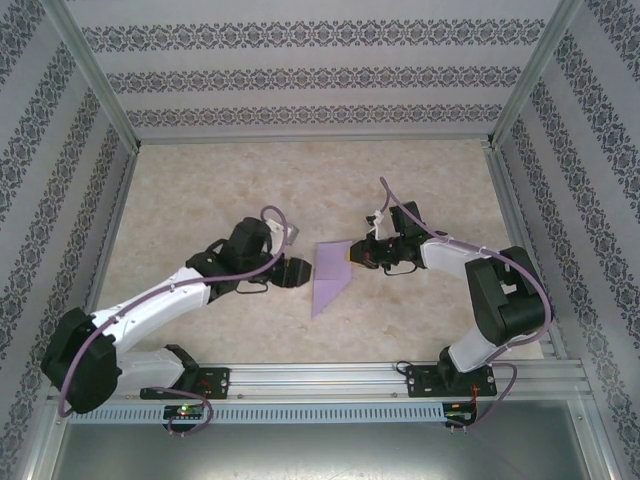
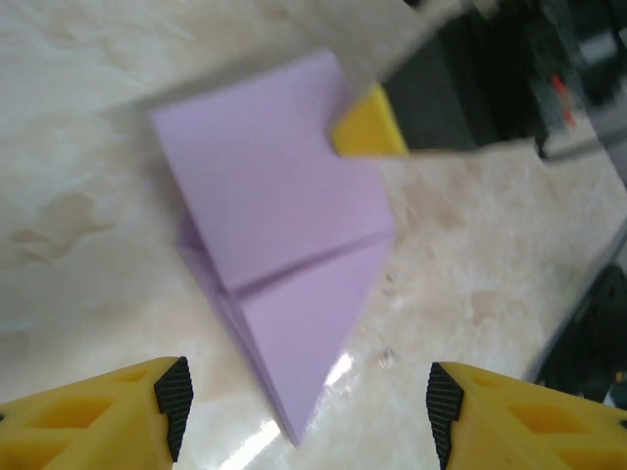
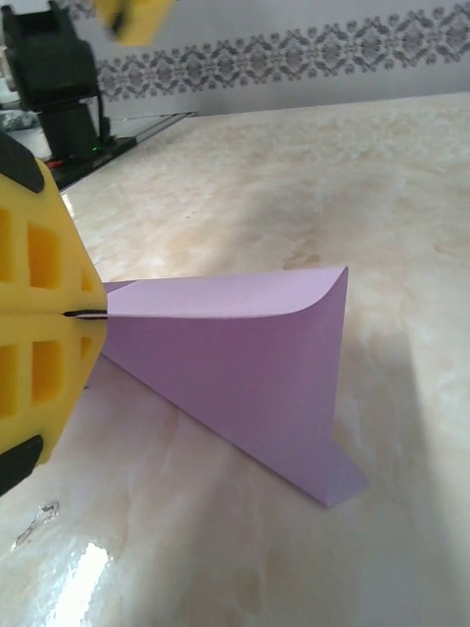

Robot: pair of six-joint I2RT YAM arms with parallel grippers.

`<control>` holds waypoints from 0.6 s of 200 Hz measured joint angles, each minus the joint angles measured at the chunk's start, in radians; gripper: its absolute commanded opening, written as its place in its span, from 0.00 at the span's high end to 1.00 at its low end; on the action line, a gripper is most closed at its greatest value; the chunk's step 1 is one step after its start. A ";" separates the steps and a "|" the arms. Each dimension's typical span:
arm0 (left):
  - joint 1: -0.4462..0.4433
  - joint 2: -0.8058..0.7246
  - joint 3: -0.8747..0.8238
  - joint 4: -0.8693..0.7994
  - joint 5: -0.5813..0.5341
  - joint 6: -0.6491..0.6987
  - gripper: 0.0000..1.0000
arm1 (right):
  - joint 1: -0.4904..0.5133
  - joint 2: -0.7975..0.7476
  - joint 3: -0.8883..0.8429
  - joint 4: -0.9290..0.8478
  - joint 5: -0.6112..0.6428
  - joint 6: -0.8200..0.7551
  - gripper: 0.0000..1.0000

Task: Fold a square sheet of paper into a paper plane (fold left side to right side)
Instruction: Fold the wing for the fifth time at the center of the table.

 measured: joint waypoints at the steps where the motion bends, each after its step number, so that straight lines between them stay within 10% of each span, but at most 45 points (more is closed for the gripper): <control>1: -0.005 -0.001 0.000 -0.002 -0.003 0.000 0.33 | 0.000 0.002 0.002 0.000 0.002 0.004 1.00; 58: -0.332 0.151 0.134 -0.140 -0.324 -0.019 0.31 | 0.003 0.050 0.041 -0.045 0.032 0.086 1.00; 120: -0.397 0.397 0.288 -0.195 -0.521 -0.031 0.29 | 0.007 0.053 0.045 -0.052 0.032 0.142 1.00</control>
